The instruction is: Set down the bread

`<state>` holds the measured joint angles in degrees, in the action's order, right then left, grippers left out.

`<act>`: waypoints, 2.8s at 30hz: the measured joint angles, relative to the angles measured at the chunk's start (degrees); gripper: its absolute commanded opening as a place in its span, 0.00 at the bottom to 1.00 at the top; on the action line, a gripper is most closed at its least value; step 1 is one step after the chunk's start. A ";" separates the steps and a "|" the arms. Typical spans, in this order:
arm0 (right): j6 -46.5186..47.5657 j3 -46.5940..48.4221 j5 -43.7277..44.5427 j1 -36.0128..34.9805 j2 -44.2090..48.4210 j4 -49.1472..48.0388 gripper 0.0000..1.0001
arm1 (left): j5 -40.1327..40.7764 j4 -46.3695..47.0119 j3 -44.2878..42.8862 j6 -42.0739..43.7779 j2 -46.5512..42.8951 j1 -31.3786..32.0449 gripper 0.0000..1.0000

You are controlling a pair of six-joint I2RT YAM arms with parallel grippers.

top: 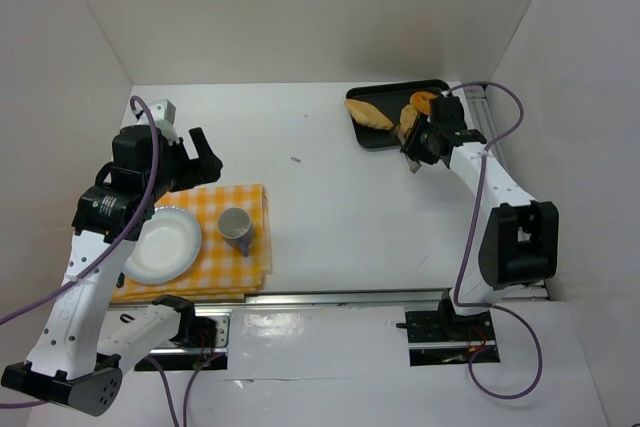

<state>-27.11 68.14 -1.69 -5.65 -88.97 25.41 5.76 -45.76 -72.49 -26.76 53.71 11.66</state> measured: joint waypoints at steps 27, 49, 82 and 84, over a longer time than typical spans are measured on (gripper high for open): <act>1.42 3.48 3.19 1.57 -5.60 0.37 0.52 | 0.35 -0.02 0.00 0.00 0.00 0.00 1.00; 2.23 6.36 0.33 1.84 -2.08 0.00 0.13 | 2.23 -0.28 -0.15 0.09 -0.46 0.00 1.00; 6.58 32.00 -18.56 -56.19 -25.75 -6.54 0.11 | 10.97 -4.20 -23.71 -2.12 -1.97 0.00 1.00; 6.60 32.09 -18.69 -56.48 -27.17 -6.23 0.20 | 10.95 -4.39 -23.71 -2.05 -1.73 0.00 1.00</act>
<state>-20.51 100.22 -20.38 -62.13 -116.14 19.18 16.71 -50.15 -96.20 -28.82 51.99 11.66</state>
